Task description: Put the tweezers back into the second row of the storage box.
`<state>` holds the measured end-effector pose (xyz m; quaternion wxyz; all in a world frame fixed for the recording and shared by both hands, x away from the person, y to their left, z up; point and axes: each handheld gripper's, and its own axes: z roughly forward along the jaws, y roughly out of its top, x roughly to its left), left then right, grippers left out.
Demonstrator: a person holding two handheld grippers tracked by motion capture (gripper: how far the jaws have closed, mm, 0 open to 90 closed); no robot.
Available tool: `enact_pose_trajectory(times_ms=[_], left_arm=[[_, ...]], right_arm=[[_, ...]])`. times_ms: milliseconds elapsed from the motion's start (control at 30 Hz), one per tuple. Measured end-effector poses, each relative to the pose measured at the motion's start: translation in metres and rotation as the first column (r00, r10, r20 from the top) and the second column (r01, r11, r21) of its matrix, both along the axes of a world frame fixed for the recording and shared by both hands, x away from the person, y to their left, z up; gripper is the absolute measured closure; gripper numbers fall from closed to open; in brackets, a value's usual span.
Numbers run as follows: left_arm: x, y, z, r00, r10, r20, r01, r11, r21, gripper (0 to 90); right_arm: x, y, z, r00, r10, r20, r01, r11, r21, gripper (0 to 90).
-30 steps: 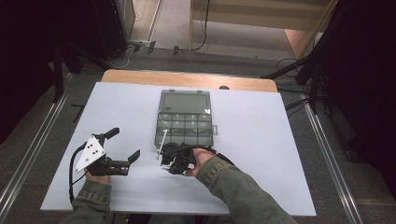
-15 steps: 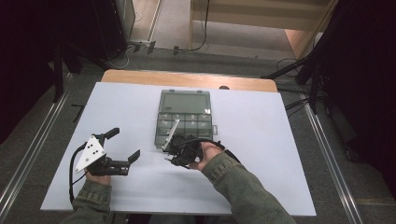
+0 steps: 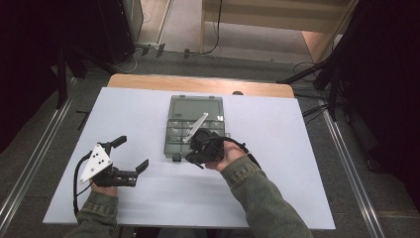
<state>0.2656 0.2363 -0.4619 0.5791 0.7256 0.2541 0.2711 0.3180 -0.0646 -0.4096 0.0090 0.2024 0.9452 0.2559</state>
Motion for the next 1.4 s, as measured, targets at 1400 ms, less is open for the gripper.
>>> enact_pose_trajectory(times_ms=[1400], left_arm=[[0.001,0.001,0.0,1.0,-0.001,-0.002,0.001,1.0,-0.005,0.0]], right_arm=[[0.048,-0.035,-0.033,0.9799,-0.13,0.151,0.122,0.9907,0.06,85.2]])
